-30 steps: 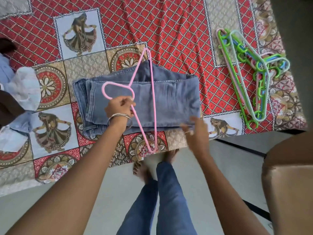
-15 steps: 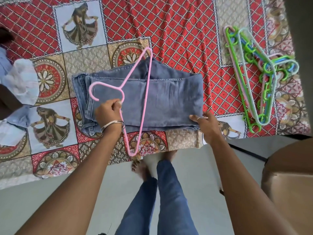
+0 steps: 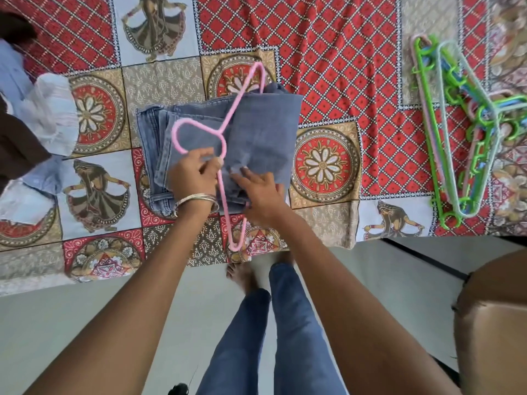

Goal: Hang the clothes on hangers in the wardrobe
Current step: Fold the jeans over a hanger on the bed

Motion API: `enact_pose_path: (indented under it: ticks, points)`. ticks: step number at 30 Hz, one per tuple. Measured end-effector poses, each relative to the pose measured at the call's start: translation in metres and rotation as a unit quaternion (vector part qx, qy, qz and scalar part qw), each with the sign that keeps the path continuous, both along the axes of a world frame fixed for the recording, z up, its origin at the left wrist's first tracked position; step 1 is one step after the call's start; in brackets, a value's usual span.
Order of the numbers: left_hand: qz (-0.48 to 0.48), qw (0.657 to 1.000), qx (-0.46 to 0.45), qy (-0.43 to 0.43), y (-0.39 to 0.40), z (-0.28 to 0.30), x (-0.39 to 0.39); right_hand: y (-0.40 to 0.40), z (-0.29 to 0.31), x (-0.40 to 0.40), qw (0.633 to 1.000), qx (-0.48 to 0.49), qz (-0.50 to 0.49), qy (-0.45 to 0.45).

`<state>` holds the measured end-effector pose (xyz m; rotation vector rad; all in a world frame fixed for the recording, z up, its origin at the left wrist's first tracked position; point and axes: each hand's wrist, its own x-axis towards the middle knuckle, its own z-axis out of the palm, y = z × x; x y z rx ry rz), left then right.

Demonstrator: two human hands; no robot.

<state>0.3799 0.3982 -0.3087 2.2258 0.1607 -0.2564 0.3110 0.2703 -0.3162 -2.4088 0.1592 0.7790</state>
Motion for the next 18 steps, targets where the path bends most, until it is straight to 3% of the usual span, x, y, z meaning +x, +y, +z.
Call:
enact_pose_path:
  ticks: [2,4,6,7,9,10,12,15,18]
  points:
    - [-0.107,0.990,0.066,-0.059,-0.006,0.015,-0.003,0.000,-0.004,0.007,0.997,0.016,0.048,0.050]
    - [-0.229,0.954,0.117,-0.152,-0.020,0.031,-0.016,-0.010,0.003,0.010,0.994,0.042,0.085,0.053]
    - [-0.299,0.931,0.120,-0.169,-0.027,0.036,-0.031,-0.028,0.007,0.005,0.985,0.142,0.050,0.089]
    - [-0.288,0.938,0.113,-0.154,-0.027,0.033,-0.034,-0.040,0.010,0.001,0.957,0.256,-0.020,0.133]
    - [-0.181,0.975,0.092,-0.090,-0.023,0.024,-0.031,-0.059,0.011,-0.013,0.818,0.499,-0.199,0.208]
    - [-0.107,0.989,0.090,-0.044,-0.026,0.020,-0.022,-0.071,0.005,-0.018,0.762,0.558,-0.264,0.194]
    - [-0.015,0.994,0.105,0.027,-0.023,0.006,0.001,-0.078,-0.005,-0.029,0.717,0.587,-0.345,0.148]
    - [-0.029,0.986,0.102,0.132,-0.026,-0.010,0.023,-0.079,-0.011,-0.038,0.688,0.548,-0.464,0.101]
    - [-0.036,0.981,0.074,0.174,-0.038,-0.022,0.027,-0.081,-0.014,-0.042,0.634,0.508,-0.581,0.051]
